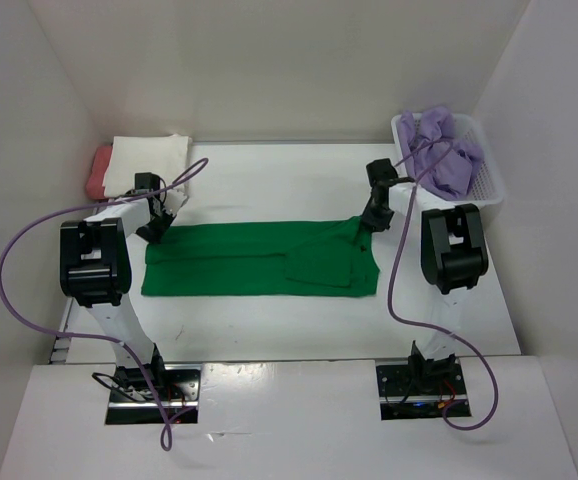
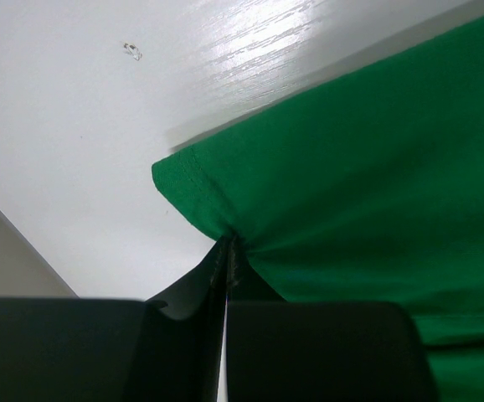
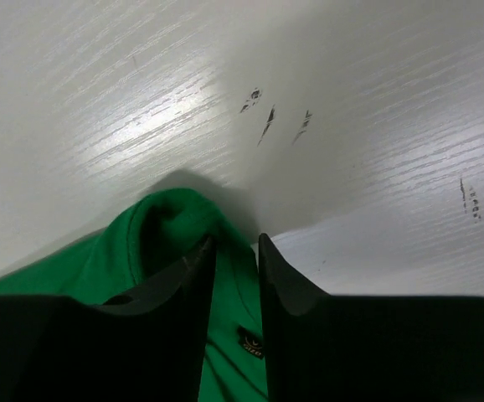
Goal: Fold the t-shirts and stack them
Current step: Fold the other side of the tshirt into a rectangle, then rotate the tshirt 90 degrees
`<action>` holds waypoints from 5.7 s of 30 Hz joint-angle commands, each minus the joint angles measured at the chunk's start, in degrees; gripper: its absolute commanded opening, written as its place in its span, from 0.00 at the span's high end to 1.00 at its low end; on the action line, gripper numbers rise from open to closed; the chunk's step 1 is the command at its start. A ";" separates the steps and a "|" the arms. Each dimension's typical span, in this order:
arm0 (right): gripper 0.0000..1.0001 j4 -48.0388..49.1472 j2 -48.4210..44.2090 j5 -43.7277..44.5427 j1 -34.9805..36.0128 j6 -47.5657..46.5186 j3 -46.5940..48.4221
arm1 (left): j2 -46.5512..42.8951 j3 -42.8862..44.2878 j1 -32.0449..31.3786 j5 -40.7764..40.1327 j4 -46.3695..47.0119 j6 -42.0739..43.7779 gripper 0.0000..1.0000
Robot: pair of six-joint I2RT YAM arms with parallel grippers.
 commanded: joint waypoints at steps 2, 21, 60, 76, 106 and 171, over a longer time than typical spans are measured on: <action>0.67 1.41 -2.77 1.23 -1.12 -1.12 0.77 | 3.17 -2.59 0.46 0.83 -5.12 -1.94 1.00; 0.43 2.01 -15.97 -12.04 4.50 0.11 -10.92 | 3.70 -2.07 0.46 1.37 -5.12 -1.94 1.00; 0.55 -1.84 -13.31 -11.78 1.78 3.27 -10.65 | 2.65 -1.45 0.46 1.01 -5.82 -4.13 0.78; 0.61 -9.67 -26.86 -14.58 15.74 12.14 -23.83 | -2.54 4.44 -0.06 4.62 -6.01 -5.81 0.50; 0.62 -6.59 -19.56 -9.84 15.75 12.68 -20.23 | -2.54 3.65 -0.06 1.89 -4.95 -5.28 0.47; 1.00 -6.93 -9.47 -4.31 5.20 9.42 -12.10 | -7.80 -2.24 0.99 -4.96 -0.73 -0.62 0.37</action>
